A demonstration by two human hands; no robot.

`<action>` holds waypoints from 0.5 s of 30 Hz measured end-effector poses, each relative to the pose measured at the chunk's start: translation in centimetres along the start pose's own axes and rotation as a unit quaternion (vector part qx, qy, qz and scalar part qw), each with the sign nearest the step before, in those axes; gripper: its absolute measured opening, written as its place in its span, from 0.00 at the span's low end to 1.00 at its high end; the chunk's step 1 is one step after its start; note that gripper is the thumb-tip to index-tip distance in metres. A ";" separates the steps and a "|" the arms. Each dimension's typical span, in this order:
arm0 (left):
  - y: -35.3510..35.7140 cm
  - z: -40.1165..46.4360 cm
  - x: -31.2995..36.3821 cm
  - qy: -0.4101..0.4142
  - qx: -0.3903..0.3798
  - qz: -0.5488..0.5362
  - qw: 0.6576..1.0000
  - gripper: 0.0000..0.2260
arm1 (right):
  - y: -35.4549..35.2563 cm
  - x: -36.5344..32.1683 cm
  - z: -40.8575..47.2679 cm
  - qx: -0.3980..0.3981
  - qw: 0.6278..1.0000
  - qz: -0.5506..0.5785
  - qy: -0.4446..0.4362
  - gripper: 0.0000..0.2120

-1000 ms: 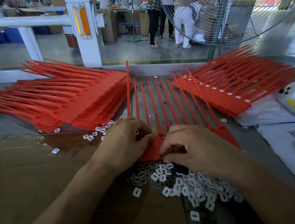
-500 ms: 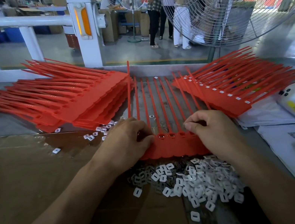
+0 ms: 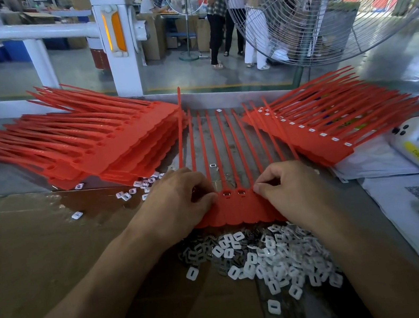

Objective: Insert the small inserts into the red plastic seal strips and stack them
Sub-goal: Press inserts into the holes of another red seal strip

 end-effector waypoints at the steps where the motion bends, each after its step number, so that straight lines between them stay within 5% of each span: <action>1: 0.0 0.0 0.0 0.000 -0.001 0.001 1.000 0.06 | 0.1 0.0 0.1 0.006 1.000 0.005 0.005 0.05; 15: 0.0 -0.1 0.0 -0.004 -0.003 -0.006 1.000 0.05 | 0.7 0.5 0.7 0.019 0.999 0.037 0.015 0.05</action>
Point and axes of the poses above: each hand's wrist, its own z-axis towards the middle knuckle, its own y-axis out of the palm, x = y × z, the point moved 1 cm from there along z, towards the middle knuckle, and after that the axes turned 8 degrees about -z, right-handed, at the moved point
